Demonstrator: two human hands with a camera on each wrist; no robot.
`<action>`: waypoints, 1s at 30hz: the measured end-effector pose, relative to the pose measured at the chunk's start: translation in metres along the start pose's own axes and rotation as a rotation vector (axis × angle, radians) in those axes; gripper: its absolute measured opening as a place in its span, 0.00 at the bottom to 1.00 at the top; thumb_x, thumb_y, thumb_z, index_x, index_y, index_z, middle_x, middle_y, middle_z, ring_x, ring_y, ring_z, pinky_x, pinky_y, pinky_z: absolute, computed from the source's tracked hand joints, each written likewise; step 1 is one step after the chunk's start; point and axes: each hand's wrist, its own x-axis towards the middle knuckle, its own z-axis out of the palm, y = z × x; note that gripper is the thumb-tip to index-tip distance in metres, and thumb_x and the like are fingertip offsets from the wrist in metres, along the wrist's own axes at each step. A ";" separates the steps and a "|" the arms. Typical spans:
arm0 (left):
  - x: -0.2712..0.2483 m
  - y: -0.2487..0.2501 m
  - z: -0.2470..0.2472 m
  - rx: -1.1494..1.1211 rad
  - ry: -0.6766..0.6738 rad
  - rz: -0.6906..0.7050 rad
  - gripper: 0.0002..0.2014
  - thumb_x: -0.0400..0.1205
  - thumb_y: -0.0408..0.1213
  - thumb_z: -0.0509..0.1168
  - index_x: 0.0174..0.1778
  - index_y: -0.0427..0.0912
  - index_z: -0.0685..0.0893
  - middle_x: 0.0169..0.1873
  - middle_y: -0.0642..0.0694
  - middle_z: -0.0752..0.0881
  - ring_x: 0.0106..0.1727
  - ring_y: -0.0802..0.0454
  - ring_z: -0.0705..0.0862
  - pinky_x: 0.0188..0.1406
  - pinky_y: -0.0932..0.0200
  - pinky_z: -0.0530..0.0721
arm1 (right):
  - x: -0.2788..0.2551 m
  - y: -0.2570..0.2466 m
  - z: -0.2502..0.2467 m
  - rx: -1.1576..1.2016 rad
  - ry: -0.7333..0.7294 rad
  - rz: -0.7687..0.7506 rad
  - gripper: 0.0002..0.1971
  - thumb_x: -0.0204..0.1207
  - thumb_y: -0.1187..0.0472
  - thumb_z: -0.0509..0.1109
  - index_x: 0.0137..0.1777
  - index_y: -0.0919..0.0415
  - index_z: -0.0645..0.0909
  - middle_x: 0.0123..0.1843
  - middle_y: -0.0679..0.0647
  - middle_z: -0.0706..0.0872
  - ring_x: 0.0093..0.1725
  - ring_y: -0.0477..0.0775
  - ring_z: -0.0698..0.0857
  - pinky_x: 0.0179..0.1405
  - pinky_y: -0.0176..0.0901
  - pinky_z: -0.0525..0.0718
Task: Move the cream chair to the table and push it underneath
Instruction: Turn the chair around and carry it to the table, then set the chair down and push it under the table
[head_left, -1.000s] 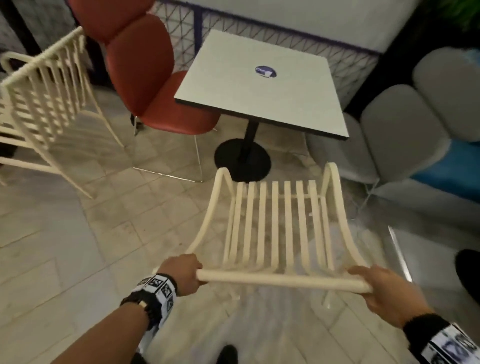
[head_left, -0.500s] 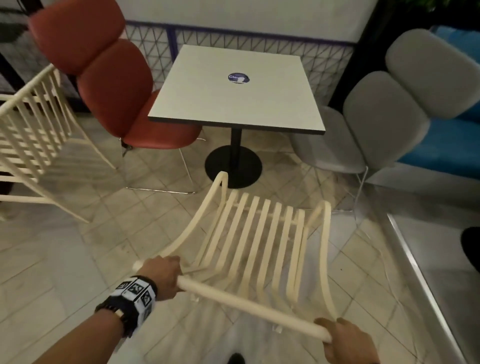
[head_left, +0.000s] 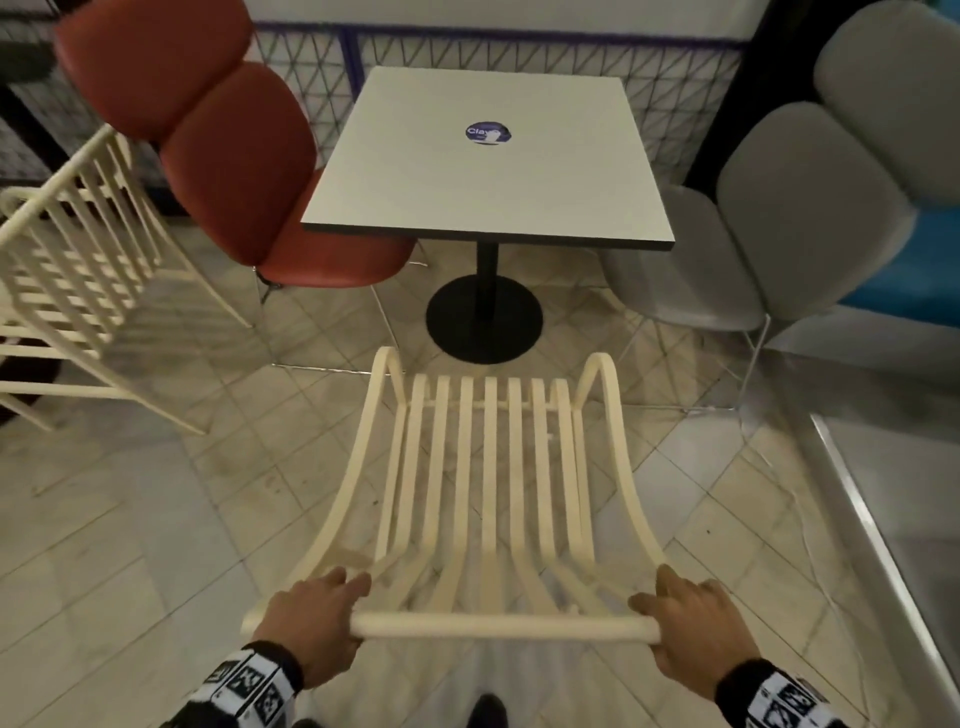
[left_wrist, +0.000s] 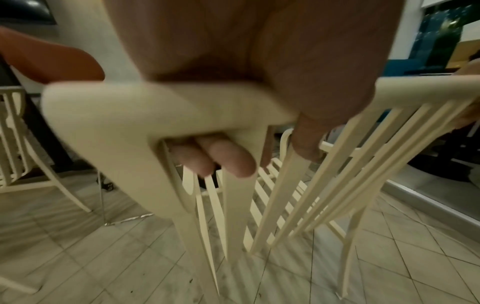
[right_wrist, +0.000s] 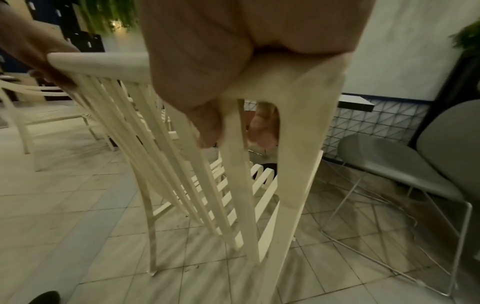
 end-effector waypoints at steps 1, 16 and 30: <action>0.000 0.000 -0.001 0.015 -0.016 -0.008 0.18 0.79 0.55 0.61 0.65 0.60 0.76 0.60 0.55 0.79 0.59 0.45 0.84 0.55 0.48 0.81 | 0.004 -0.001 0.001 -0.011 0.001 -0.011 0.23 0.37 0.50 0.82 0.37 0.40 0.85 0.29 0.44 0.80 0.18 0.48 0.79 0.21 0.41 0.75; 0.122 -0.037 -0.119 0.121 0.047 -0.101 0.15 0.77 0.51 0.65 0.55 0.50 0.86 0.56 0.46 0.87 0.57 0.42 0.87 0.54 0.49 0.83 | 0.116 -0.005 -0.099 0.066 0.201 -0.023 0.07 0.71 0.57 0.65 0.47 0.47 0.79 0.42 0.48 0.87 0.40 0.58 0.86 0.35 0.45 0.77; 0.172 -0.091 -0.130 -0.214 0.144 -0.088 0.41 0.70 0.80 0.45 0.65 0.56 0.80 0.67 0.55 0.79 0.67 0.49 0.78 0.67 0.44 0.76 | 0.154 0.015 -0.152 0.586 0.165 0.192 0.17 0.71 0.33 0.67 0.51 0.43 0.79 0.50 0.41 0.77 0.54 0.48 0.76 0.52 0.50 0.79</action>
